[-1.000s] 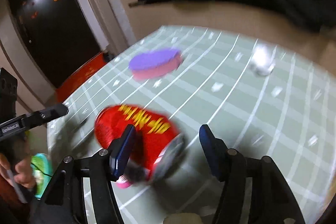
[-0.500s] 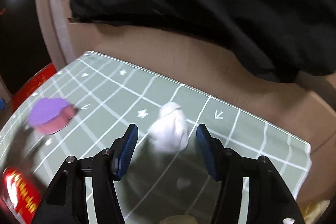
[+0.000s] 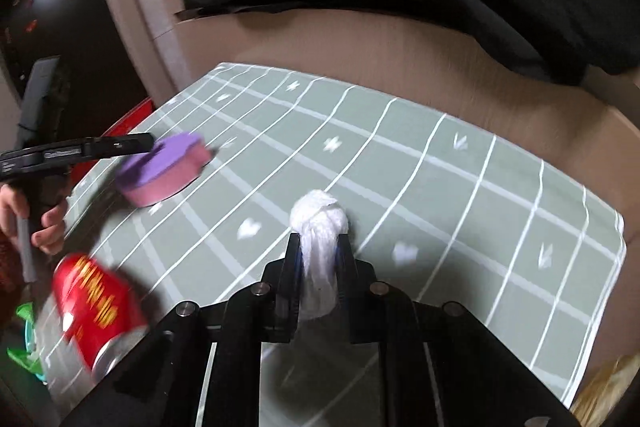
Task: Collect trash
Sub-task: 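Grasp the red can with the left gripper while the right grasps the white tissue ball, then lift the red can and white tissue ball toward the trash bin, then carry the red can and tissue ball over the yellow-lined bin with both grippers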
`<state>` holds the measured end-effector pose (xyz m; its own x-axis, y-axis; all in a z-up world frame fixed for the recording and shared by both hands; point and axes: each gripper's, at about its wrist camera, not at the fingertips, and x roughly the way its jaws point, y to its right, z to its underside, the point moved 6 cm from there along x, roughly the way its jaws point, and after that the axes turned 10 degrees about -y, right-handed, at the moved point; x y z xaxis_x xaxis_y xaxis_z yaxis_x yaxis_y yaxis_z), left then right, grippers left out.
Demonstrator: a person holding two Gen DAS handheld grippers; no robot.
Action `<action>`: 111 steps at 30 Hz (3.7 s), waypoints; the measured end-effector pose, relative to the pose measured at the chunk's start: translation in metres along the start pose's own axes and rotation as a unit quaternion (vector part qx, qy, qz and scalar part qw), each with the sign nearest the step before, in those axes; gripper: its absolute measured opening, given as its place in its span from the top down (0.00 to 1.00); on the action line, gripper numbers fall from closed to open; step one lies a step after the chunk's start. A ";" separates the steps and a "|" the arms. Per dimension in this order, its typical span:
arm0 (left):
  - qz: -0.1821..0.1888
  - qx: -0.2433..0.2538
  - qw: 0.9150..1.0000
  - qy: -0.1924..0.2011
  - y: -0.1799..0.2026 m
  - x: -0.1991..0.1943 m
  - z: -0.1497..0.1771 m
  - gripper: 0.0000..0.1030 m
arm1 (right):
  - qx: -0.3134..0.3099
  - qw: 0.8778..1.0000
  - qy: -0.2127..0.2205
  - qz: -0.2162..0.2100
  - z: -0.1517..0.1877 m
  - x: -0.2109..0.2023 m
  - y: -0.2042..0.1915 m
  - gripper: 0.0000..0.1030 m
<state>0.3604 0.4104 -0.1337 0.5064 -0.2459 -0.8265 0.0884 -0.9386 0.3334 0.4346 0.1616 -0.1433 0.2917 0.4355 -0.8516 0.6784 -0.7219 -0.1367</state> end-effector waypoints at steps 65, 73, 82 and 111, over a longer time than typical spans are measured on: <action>-0.018 -0.085 0.996 0.018 0.155 0.015 0.075 0.70 | 0.105 0.993 0.051 0.013 0.148 -0.082 0.034 0.83; -0.093 0.016 0.991 0.097 0.192 -0.033 0.083 0.70 | 0.111 0.992 0.065 0.002 0.143 -0.091 0.035 0.83; -0.101 0.080 0.978 0.166 0.246 -0.085 0.083 0.70 | 0.094 0.987 0.126 0.030 0.119 -0.151 0.042 0.83; 0.071 0.232 0.964 0.112 0.491 -0.010 0.105 0.70 | 0.179 0.941 0.233 0.170 0.209 -0.323 0.197 0.83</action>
<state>0.3085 -0.0734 -0.0089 0.6626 -0.3700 -0.6512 -0.3613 -0.9195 0.1548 0.3327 -0.2335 -0.0013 0.7708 0.2755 -0.5744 0.2471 -0.9604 -0.1290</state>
